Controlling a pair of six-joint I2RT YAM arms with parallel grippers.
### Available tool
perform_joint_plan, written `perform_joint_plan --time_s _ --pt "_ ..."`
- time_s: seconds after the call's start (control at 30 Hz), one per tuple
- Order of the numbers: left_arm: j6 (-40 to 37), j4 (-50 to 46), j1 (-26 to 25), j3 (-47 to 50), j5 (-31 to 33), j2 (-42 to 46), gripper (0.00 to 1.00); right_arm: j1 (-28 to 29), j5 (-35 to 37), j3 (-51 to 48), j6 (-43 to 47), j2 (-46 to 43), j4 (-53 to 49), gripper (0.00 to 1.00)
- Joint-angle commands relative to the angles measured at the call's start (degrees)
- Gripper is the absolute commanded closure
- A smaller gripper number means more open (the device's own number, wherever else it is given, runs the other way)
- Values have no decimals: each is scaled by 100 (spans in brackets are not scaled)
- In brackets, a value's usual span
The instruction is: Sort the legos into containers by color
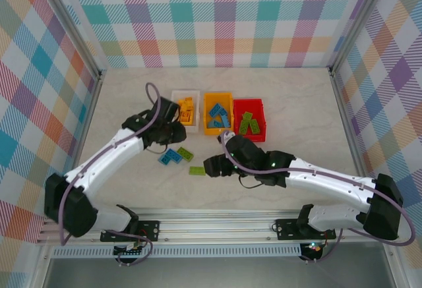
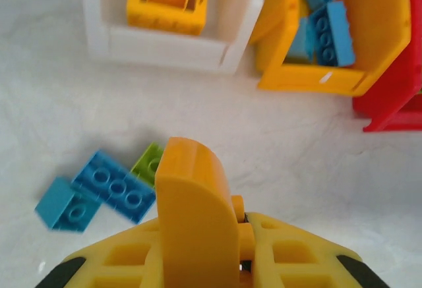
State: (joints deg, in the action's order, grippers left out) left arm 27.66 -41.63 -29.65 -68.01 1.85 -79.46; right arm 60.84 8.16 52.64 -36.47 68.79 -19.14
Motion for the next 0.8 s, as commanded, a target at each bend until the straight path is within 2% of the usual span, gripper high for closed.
perform_joint_plan --time_s 0.0,0.2,0.4,0.57,0.67,0.77 --pt "-498 -33 236 -704 -255 -900 77 -260 51 398 -54 20 49 29" --pt "-1021 -219 688 -2381 -429 -2628 77 -495 -161 623 -35 168 35 29" --pt "-1209 -310 870 -3176 -600 -3584 75 -531 -225 538 -82 204 68 29" --pt "-1238 -367 909 -3474 -627 -3870 69 -542 -271 510 -94 224 68 29" --pt "-1190 -403 908 -3477 -678 -3731 55 -540 -306 477 -106 252 66 29" --pt "-1149 -386 903 -3339 -625 -3383 49 -538 -320 441 -107 339 67 28"
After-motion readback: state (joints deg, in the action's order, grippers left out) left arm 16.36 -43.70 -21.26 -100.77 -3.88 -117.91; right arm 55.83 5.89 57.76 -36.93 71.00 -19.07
